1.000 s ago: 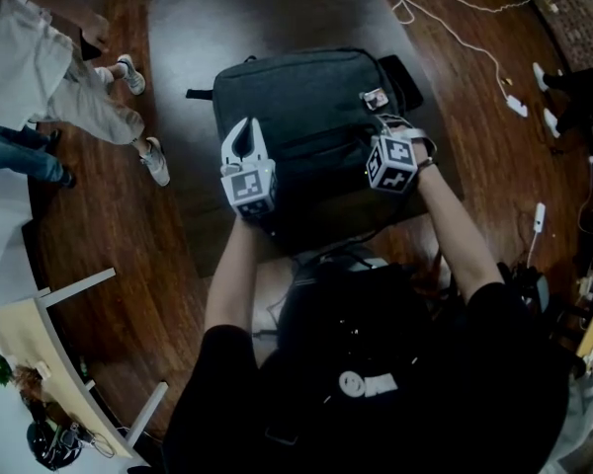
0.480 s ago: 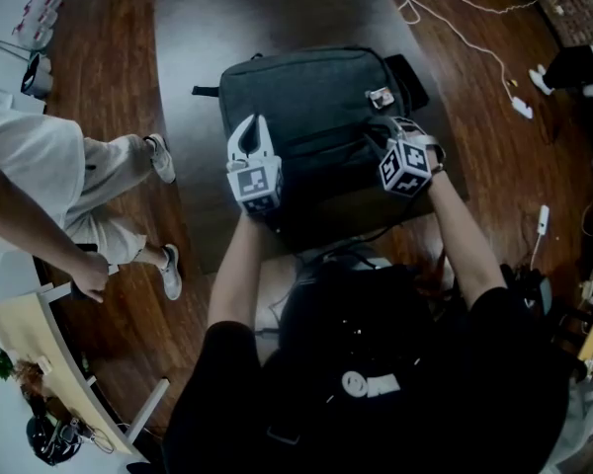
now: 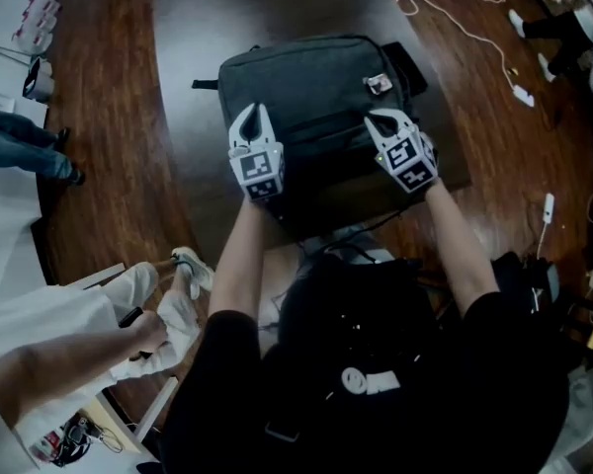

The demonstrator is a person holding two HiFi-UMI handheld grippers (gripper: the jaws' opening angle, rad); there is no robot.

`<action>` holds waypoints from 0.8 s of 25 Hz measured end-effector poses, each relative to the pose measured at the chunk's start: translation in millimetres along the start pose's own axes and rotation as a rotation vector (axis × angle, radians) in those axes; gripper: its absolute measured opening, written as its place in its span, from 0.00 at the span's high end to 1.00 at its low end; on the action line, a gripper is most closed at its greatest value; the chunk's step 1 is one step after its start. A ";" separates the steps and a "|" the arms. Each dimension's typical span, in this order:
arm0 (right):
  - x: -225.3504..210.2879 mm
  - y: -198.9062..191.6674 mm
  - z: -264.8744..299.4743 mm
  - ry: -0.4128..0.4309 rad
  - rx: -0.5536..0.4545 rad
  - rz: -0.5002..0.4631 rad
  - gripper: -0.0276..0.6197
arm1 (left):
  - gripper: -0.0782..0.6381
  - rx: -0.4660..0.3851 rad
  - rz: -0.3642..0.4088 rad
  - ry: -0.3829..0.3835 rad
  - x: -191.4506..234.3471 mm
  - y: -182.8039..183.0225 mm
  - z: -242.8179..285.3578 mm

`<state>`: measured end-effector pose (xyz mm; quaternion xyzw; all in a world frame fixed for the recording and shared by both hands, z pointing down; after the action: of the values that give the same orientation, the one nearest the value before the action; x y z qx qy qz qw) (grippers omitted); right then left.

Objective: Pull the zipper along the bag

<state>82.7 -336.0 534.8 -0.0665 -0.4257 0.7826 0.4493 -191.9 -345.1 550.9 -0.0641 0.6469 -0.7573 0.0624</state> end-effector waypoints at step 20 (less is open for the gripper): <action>69.7 100.9 -35.6 0.091 -0.557 0.455 0.95 | 0.88 -0.110 -0.095 -0.035 -56.7 59.8 -62.9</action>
<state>-6.2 -285.0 458.5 -0.3142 -0.5764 0.7128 0.2470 -146.6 -283.2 481.2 -0.1112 0.6826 -0.7214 0.0342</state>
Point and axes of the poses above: the fingertips, and each gripper's own axes: z forward along the fingers, x to its left, y out of its top, the point moved 7 cm from there along -z, backward along the fingers, and after that the axes turned 3 degrees about -x, right-handed, at the moved point
